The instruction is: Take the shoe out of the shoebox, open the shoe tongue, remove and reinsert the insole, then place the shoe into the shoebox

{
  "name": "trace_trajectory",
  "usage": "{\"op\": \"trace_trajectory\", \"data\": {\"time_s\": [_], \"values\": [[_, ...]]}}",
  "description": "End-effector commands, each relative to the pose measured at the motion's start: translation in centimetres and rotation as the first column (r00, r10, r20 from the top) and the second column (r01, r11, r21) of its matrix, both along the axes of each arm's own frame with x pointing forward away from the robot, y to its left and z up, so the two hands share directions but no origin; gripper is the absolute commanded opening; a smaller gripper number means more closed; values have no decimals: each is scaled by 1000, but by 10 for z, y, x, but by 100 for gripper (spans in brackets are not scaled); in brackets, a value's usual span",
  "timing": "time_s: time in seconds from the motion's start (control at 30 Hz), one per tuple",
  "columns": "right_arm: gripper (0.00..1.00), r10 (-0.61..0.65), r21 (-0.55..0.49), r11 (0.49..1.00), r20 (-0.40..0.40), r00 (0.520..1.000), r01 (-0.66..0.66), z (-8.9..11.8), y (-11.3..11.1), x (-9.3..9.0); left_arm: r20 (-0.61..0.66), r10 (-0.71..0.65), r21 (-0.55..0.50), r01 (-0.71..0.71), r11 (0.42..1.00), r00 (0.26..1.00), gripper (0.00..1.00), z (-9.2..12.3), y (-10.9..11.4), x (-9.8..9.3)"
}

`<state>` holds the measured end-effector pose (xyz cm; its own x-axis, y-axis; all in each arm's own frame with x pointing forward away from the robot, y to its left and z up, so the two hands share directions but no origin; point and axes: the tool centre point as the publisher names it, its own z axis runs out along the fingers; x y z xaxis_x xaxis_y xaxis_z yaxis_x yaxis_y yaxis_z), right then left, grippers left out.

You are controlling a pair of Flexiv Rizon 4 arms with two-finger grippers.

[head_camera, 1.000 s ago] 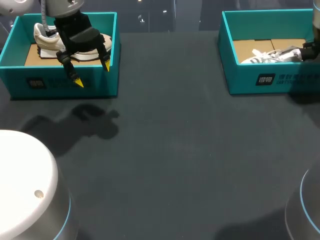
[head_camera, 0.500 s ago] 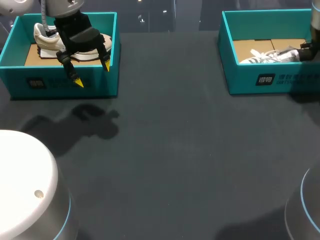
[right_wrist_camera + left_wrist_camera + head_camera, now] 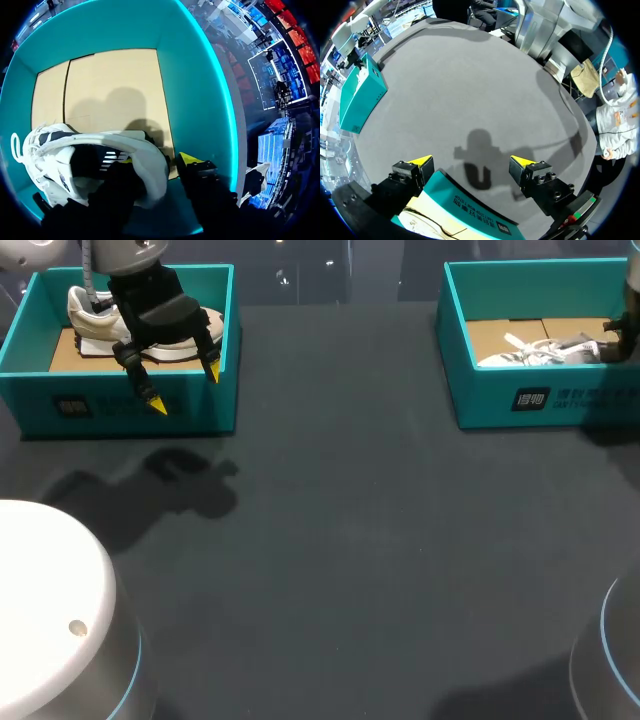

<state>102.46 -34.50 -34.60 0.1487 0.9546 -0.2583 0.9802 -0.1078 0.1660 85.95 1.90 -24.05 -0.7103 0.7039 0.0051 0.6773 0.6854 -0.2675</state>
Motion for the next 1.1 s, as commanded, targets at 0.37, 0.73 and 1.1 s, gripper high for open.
{"op": "trace_trajectory", "data": {"time_s": [0.37, 0.73, 1.1], "values": [[100, -24, 29, 999, -4, 1000, 24, 57, 10, -12, 3, 0, 1, 0, 1000, 1000, 100, 0, 1, -1], [100, -2, 121, 993, 9, 1000, 1, 118, 38, -34, 3, 0, 1, 0, 1000, 1000, 100, 0, 1, -1], [100, 22, 202, 979, 14, 1000, -24, 155, 67, -73, 3, 0, 1, 0, 1000, 1000, 100, 0, 1, -1]]}}
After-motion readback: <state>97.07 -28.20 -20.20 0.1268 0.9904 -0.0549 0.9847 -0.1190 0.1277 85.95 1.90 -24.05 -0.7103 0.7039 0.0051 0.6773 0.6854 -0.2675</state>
